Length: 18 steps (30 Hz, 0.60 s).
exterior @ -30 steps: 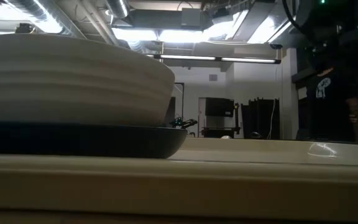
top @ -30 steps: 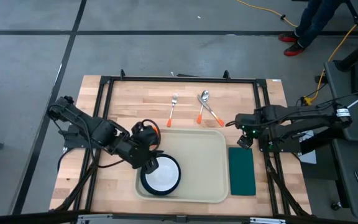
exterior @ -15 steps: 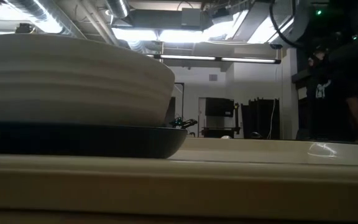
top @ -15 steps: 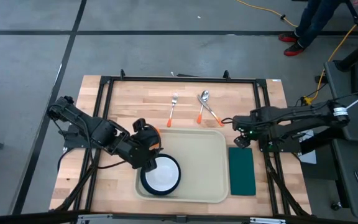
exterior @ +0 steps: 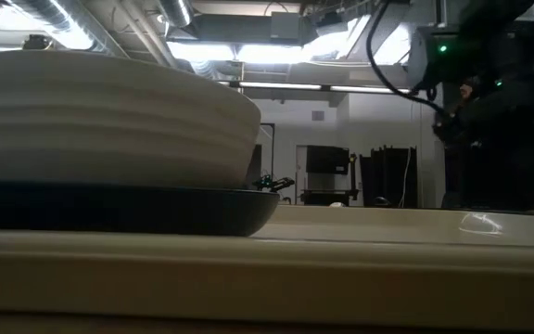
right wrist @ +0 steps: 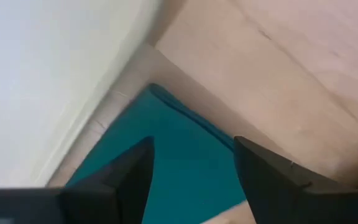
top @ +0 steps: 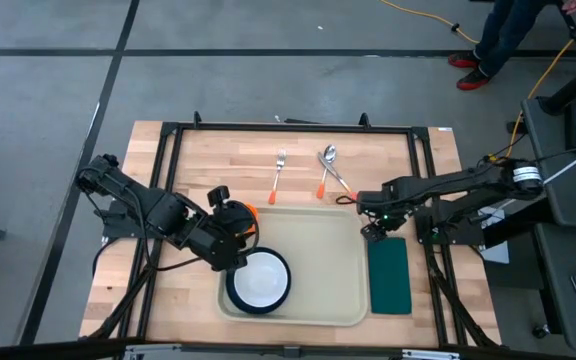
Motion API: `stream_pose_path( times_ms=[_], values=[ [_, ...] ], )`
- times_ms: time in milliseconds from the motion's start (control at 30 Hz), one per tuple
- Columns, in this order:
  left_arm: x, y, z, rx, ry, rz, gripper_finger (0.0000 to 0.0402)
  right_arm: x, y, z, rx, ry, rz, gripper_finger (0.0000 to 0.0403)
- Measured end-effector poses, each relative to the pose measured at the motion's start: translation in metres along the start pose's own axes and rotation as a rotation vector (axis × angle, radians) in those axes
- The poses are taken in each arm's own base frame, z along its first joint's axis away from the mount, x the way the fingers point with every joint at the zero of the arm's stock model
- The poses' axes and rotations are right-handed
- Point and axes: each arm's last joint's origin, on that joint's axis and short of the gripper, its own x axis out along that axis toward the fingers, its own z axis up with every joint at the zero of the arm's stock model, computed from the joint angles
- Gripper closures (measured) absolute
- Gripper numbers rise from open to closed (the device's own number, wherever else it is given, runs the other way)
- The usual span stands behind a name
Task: Set up tray
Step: Put the dark green napkin on the right of the brown tray
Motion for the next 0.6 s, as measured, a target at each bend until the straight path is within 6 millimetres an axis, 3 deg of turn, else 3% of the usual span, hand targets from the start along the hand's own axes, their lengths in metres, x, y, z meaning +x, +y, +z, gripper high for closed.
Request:
stream_pose_path(
  times_ms=[233,600],
  values=[
    [0.0,0.003,-0.003,0.03,0.031,0.024,0.0233,0.015,0.002,0.007,-0.125,0.057,-0.059,0.0179],
    [0.001,0.005,-0.002,0.041,0.035,0.033,0.0233,0.025,0.009,0.014,-0.304,0.07,-0.004,0.0179]
  ],
)
